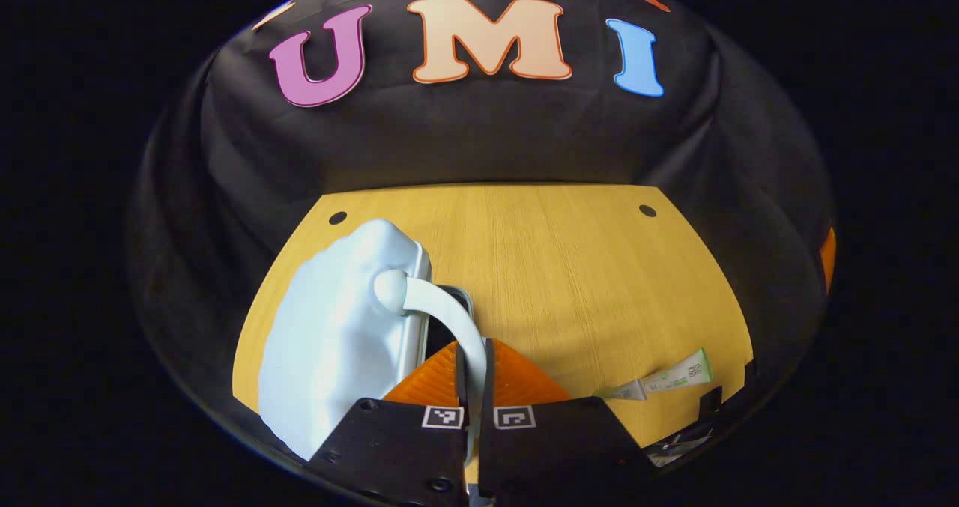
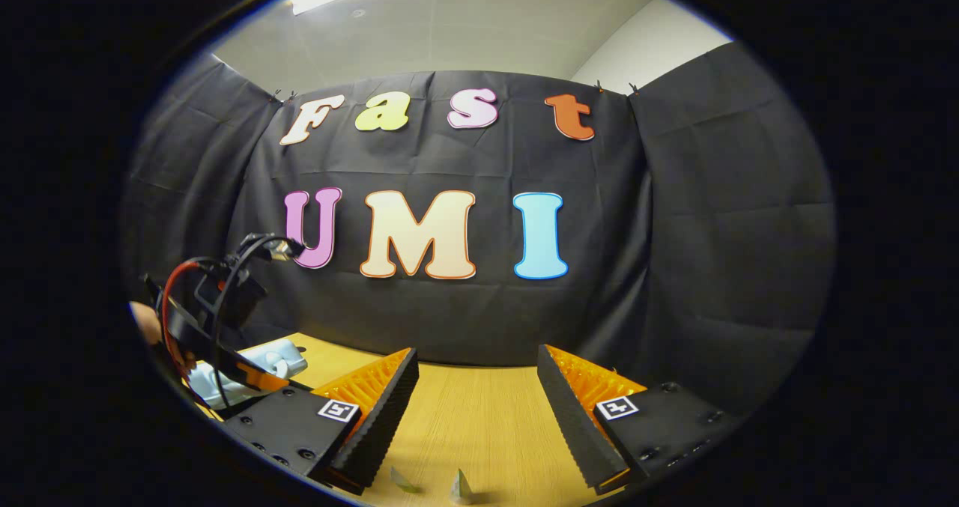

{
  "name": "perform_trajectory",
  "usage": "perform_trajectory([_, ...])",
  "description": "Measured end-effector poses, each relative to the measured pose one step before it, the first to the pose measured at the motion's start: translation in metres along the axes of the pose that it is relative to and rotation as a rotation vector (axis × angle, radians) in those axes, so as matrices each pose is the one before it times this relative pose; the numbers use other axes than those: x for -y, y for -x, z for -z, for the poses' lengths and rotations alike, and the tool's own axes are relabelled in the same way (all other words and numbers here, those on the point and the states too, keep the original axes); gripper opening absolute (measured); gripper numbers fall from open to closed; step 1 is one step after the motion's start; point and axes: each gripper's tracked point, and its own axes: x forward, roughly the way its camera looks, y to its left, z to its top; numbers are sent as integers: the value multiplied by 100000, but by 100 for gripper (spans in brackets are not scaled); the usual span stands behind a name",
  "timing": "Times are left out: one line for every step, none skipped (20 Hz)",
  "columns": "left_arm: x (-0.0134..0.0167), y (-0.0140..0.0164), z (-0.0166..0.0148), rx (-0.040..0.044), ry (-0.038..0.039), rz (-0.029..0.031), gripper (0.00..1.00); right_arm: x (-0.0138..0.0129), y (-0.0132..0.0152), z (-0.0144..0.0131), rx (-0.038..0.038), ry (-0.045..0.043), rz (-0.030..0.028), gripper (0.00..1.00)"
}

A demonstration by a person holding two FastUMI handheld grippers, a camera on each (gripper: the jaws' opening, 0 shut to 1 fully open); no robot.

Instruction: First open the suitcase, pack the skin care products into it, and then close the suitcase.

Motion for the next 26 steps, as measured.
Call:
perform_trajectory([-754, 461, -603, 1766, -1457, 1114, 0, -420, -33, -162, 449, -197, -478, 99])
perform_trajectory([-1039, 656, -667, 1839, -896, -6, 0, -498, -175, 57, 218, 127, -756, 99])
perform_trajectory([-1361, 782, -672, 2019, 20, -612, 0, -487, -63, 8, -25, 675, -718, 99])
perform_trajectory([-1296, 608, -819, 1756, 994, -674, 0, -421, -130, 111, -105, 836, -470, 99])
perform_trajectory([-1170, 446, -768, 1705, 2125, -17, 0, -358, -117, -3, 87, 386, -379, 98])
perform_trajectory([-1132, 433, -522, 1445, 3163, -261, 0, -407, -85, -24, 90, -296, -254, 99])
perform_trajectory([-1358, 484, -399, 814, 1007, -233, 0, -527, -42, -34, -140, -842, -335, 99])
perform_trajectory([-1435, 300, -812, 2632, 220, -1402, 0, -646, -68, 158, -296, -742, -539, 99])
perform_trajectory([-1433, 73, -618, 931, -1785, -1576, 0, -510, -135, 74, -237, -293, -420, 99])
perform_trajectory([-1534, 179, -567, 1263, -2135, -1725, 0, -586, -108, 81, -108, 15, -473, 99])
perform_trajectory([-1420, 145, -255, 1473, -1730, -1458, 0, -665, -128, -23, 163, 9, -362, 99])
perform_trajectory([-1351, 183, -237, 973, -446, -1654, 0, -689, -30, 105, -13, -100, -380, 98])
perform_trajectory([-1317, 270, -66, 627, 23, -1055, 0, -628, -51, 87, -101, -150, -114, 98])
perform_trajectory([-1145, 37, -165, 652, 991, -544, 0, -652, -51, 75, 302, -346, -23, 99])
perform_trajectory([-1027, -82, 70, 1060, 667, -431, 0, -736, -71, -7, 381, -567, -312, 99])
perform_trajectory([-1044, -15, -279, 1303, 352, -872, 0, -700, -113, 112, 330, -577, -176, 99])
perform_trajectory([-1013, -231, -48, 966, 303, -525, 0, -581, -107, 36, 307, -295, 178, 99])
perform_trajectory([-1044, -159, -52, 528, 120, -511, 0, -584, -51, 137, 284, -105, 354, 99])
perform_trajectory([-1180, -78, 85, 629, 248, -825, 0, -520, -176, 118, 64, 14, 463, 98])
perform_trajectory([-1092, -91, -5, 275, -133, -761, 0, -438, -210, 260, -22, -9, 686, 98])
perform_trajectory([-908, -153, 87, 274, -34, -125, 0, -402, -148, 146, 59, -148, 897, 98])
perform_trajectory([-754, -149, -122, 910, 553, 400, 0, -367, -158, 62, 204, -224, 948, 98])
perform_trajectory([-756, -75, -277, 1933, 490, 444, 0, -315, -151, 6, 235, -125, 1061, 98])
perform_trajectory([-724, -107, -327, 1017, -254, 533, 0, -193, -192, 175, 47, 82, 963, 98])
perform_trajectory([-888, -165, -16, 737, 447, 26, 0, -207, -164, 98, -175, 323, 939, 98])
perform_trajectory([-858, -285, 244, -232, 773, -359, 0, -167, -273, 145, -206, 626, 794, 98])
